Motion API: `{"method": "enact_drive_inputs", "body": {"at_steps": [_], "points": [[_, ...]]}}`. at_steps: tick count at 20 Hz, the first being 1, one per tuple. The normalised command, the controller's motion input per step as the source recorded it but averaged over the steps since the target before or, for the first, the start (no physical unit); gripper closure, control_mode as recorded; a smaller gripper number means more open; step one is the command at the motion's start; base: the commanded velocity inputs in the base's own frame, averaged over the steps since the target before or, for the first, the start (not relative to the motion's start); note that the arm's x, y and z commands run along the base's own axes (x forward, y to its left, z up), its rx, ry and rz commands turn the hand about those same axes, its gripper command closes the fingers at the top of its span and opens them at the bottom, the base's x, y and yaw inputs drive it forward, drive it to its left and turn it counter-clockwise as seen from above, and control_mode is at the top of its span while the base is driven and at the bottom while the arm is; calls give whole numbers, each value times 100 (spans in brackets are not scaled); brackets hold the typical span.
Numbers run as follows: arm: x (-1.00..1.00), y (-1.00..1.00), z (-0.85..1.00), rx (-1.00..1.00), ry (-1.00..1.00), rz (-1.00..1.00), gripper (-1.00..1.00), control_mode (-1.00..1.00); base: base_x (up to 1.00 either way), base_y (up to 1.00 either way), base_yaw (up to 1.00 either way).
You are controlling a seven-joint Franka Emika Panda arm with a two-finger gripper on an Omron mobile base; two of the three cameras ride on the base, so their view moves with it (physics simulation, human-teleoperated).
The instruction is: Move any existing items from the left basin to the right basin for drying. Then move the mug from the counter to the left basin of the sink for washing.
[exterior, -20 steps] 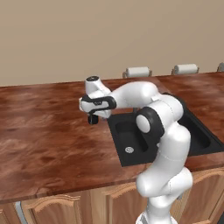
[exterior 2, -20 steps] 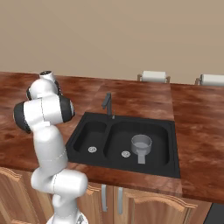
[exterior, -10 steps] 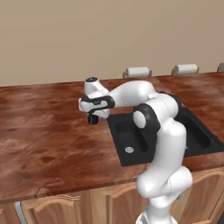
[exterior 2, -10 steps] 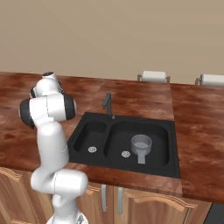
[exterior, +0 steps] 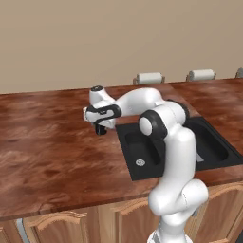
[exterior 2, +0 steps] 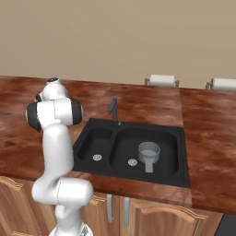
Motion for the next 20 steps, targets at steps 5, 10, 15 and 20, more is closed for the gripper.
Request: {"method": "enact_drive_inputs", "body": {"at_steps": [5, 10, 15, 20], "points": [[29, 11, -18, 0, 0, 0, -100, -100, 0, 0, 0], [26, 2, -22, 0, 0, 0, -100, -100, 0, 0, 0], [24, 4, -17, 0, 0, 0, -100, -100, 0, 0, 0], [12, 2, -7, 0, 0, 0, -100, -100, 0, 0, 0]]}}
